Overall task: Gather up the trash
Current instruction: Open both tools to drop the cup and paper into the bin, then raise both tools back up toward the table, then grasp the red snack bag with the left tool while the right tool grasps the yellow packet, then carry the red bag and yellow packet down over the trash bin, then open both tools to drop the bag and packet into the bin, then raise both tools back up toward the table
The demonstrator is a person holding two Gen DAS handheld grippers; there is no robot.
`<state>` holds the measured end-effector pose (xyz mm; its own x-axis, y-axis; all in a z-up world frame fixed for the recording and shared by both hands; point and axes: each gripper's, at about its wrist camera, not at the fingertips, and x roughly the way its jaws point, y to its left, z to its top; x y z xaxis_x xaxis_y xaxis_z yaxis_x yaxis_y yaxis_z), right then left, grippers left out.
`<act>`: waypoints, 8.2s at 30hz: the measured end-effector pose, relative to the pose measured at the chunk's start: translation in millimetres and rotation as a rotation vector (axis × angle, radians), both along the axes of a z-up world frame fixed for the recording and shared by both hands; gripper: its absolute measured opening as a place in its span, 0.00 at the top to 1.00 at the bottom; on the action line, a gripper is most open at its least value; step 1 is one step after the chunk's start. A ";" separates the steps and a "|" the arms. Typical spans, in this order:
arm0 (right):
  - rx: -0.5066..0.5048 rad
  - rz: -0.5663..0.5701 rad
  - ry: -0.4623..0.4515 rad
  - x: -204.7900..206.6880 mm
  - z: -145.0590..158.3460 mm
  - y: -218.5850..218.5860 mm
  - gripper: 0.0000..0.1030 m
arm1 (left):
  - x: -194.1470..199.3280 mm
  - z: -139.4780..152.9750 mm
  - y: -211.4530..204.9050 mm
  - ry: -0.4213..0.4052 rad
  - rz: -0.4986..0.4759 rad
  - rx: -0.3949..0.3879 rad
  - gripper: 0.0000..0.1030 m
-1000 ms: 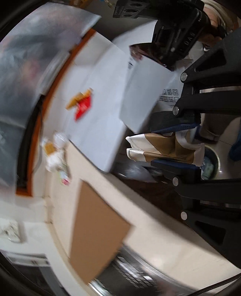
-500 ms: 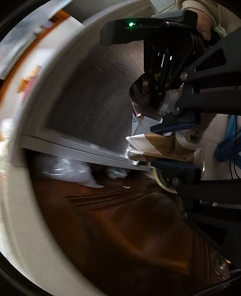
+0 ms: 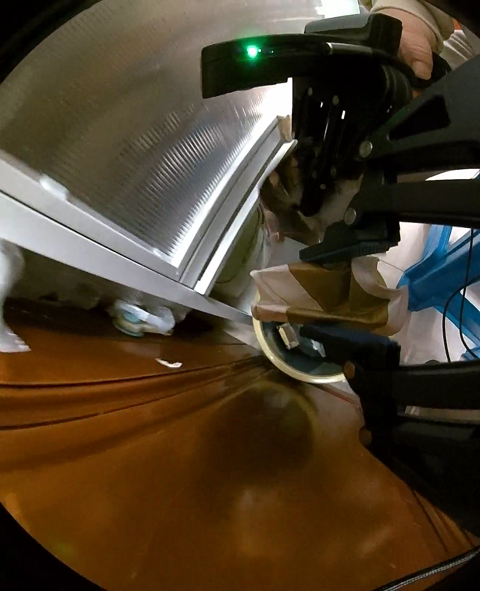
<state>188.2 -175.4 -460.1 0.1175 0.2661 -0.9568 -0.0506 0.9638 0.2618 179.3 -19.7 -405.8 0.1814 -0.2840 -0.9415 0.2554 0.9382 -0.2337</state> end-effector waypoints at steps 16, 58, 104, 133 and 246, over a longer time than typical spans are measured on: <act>0.049 0.041 -0.007 -19.1 0.4 15.4 0.49 | -0.3 -6.9 11.5 0.016 0.011 0.054 0.38; -0.109 0.039 -0.740 -115.7 404.9 -41.6 0.49 | -71.4 360.9 -8.7 -0.493 -0.004 -0.111 0.22; 0.093 -0.347 -0.421 186.6 337.2 -265.5 0.87 | 218.8 280.8 -221.6 -0.202 -0.096 -0.117 0.23; 0.025 -0.304 -0.490 118.7 353.9 -251.4 0.92 | 200.0 285.8 -245.2 -0.289 -0.101 -0.045 0.92; -0.097 0.226 -0.721 -98.3 388.3 -8.0 0.54 | -77.5 359.2 20.3 -0.622 -0.024 -0.130 0.01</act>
<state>89.9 -183.4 -71.8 0.6750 0.2761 -0.6842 -0.3755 0.9268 0.0036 101.8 0.6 -46.6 0.6754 -0.3998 -0.6197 0.4005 0.9044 -0.1469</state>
